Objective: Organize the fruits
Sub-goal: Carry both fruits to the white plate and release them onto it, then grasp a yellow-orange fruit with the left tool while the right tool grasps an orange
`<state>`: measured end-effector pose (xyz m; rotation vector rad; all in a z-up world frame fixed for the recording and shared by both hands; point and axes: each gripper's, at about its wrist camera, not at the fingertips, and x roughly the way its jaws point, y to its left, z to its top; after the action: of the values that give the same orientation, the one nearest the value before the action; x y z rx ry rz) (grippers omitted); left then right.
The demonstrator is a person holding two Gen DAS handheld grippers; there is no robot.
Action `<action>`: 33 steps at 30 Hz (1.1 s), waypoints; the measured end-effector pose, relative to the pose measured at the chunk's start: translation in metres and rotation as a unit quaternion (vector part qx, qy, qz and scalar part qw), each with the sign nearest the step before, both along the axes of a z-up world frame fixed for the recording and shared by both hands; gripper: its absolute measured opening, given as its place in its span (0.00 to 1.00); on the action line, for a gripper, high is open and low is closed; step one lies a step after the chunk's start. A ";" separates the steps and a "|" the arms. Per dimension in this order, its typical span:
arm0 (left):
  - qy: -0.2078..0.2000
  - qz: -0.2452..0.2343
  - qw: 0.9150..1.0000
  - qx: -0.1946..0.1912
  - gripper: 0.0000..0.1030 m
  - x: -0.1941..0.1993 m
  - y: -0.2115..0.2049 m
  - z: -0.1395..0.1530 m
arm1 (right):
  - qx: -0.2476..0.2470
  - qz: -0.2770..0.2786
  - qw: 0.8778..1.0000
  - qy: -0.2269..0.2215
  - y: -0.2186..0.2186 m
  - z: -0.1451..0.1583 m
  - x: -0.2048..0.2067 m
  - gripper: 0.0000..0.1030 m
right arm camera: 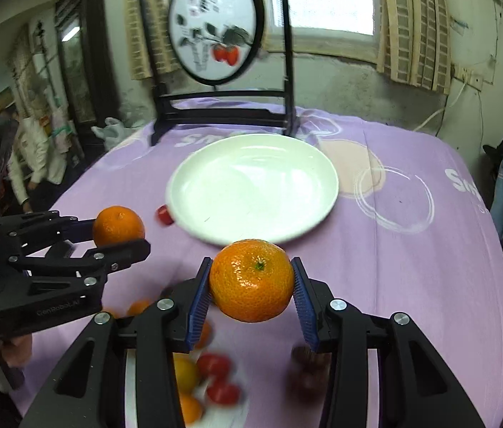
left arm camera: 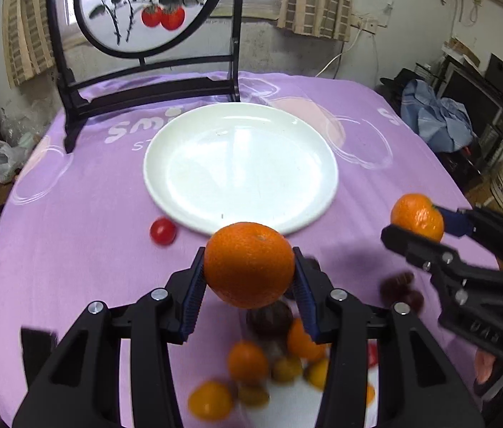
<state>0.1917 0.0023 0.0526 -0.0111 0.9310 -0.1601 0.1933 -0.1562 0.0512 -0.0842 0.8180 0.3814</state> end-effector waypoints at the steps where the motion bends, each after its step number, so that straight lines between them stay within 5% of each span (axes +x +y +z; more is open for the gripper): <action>1: 0.008 0.007 1.000 -0.001 0.43 0.017 0.001 -0.006 | 0.000 -0.001 1.000 0.005 0.003 -0.003 0.009 0.43; 8: 0.048 0.043 0.998 0.002 0.43 0.101 0.015 -0.047 | -0.037 -0.005 0.998 0.048 0.022 -0.041 0.079 0.43; 13: 0.057 0.046 0.997 0.007 0.49 0.120 0.019 -0.059 | -0.026 -0.005 0.997 0.070 0.024 -0.055 0.101 0.48; 15: 0.041 0.045 0.998 0.003 0.52 0.114 0.019 -0.051 | -0.010 -0.006 0.998 0.061 0.019 -0.051 0.097 0.49; 17: 0.028 0.048 0.998 0.003 0.68 0.105 0.021 -0.040 | -0.005 -0.012 0.998 0.055 0.013 -0.044 0.088 0.49; 21: -0.001 0.055 0.998 0.016 0.72 0.074 0.023 -0.020 | 0.020 -0.014 0.998 0.051 -0.003 -0.032 0.061 0.55; 23: -0.005 0.061 0.998 0.028 0.82 0.056 0.024 -0.014 | 0.017 -0.015 0.999 0.040 -0.010 -0.027 0.044 0.60; 33: -0.028 0.063 0.995 0.068 0.89 -0.050 0.030 -0.014 | -0.005 -0.001 1.000 0.024 -0.032 -0.031 -0.056 0.69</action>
<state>0.1421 0.0325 0.0390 0.0594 0.8802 0.0198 0.1373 -0.1882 0.0206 -0.0836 0.8679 0.3783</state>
